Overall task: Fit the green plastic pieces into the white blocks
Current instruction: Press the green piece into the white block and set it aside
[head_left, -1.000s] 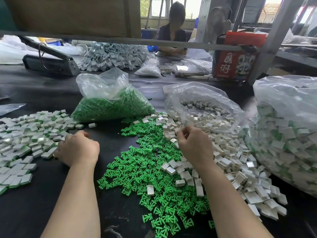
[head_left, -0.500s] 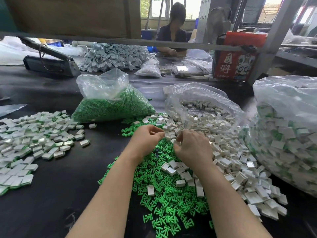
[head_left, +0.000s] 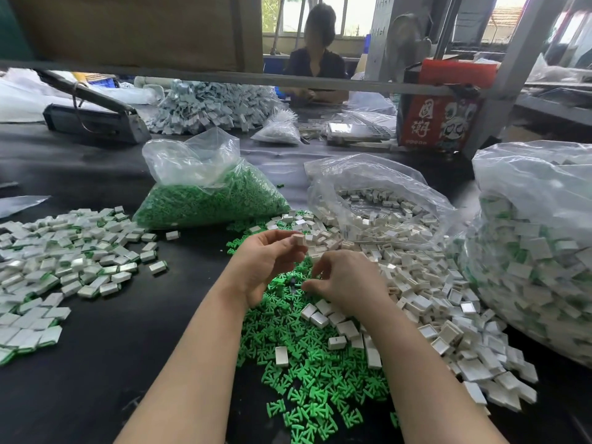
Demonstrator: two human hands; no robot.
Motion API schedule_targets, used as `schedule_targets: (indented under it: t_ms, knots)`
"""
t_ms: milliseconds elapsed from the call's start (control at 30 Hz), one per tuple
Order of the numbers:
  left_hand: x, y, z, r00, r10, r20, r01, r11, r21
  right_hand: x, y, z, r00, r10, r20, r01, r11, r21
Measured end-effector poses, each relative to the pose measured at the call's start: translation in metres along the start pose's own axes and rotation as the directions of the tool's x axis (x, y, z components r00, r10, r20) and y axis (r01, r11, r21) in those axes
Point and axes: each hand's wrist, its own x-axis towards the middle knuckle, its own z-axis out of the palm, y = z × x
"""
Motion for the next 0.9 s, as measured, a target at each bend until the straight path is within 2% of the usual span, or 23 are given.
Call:
schedule_targets:
  t_ms: [200,500,733,900]
  knots:
    - [-0.0004,0.0034,-0.0022,0.997,-0.045,0.061,0.055,0.982,-0.182,0.0015,-0.0058,0.0031,0.999,-0.036,-0.013,0.035,0.994,-0.105]
    - [0.0016,0.0009,-0.0032,0.995,-0.030,0.095,0.049,0.977,-0.208,0.0028,-0.0028,0.0093,0.999,-0.036,-0.020,0.033,0.990,-0.139]
    - [0.0030,-0.0015,-0.0042,0.999,-0.019,0.036,0.026,0.980,-0.196,0.0009,-0.0029,0.0026,0.998,-0.068,0.004,0.068,0.989,-0.129]
    - [0.0008,-0.0006,-0.0039,0.999,-0.014,0.048,0.024,0.980,-0.197,-0.0002,-0.0055,0.0051,0.994,-0.100,-0.049,0.092,0.983,-0.157]
